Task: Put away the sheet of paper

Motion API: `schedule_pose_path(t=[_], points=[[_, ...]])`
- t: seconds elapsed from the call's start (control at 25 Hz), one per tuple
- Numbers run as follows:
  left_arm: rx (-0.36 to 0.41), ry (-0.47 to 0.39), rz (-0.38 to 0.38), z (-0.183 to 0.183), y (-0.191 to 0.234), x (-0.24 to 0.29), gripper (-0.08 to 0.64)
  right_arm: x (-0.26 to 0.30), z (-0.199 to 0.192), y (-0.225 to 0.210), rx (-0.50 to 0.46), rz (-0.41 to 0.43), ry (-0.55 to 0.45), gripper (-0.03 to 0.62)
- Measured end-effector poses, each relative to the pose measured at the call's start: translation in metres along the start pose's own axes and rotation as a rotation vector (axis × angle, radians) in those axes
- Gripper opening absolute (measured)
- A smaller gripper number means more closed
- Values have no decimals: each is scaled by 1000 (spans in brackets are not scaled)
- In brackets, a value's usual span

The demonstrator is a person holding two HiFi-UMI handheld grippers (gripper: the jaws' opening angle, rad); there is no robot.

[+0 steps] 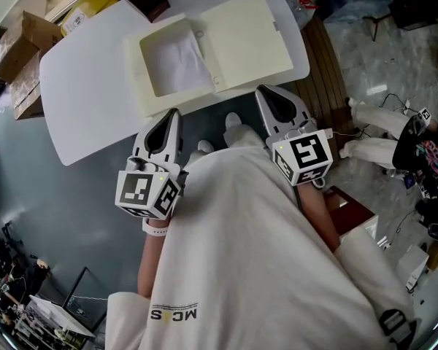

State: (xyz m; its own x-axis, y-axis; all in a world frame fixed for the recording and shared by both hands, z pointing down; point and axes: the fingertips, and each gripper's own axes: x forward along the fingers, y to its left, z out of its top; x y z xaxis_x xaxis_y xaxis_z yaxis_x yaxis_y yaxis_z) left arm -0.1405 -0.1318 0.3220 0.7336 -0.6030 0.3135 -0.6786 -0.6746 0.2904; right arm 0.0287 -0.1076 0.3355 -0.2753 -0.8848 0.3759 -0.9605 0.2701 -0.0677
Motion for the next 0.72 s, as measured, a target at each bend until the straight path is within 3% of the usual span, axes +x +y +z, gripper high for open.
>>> schedule_pose_path(t=[0.72], points=[[-20,-22,-23,-3,0,-20,25,-5,2,26,-3,-26,-14,23]])
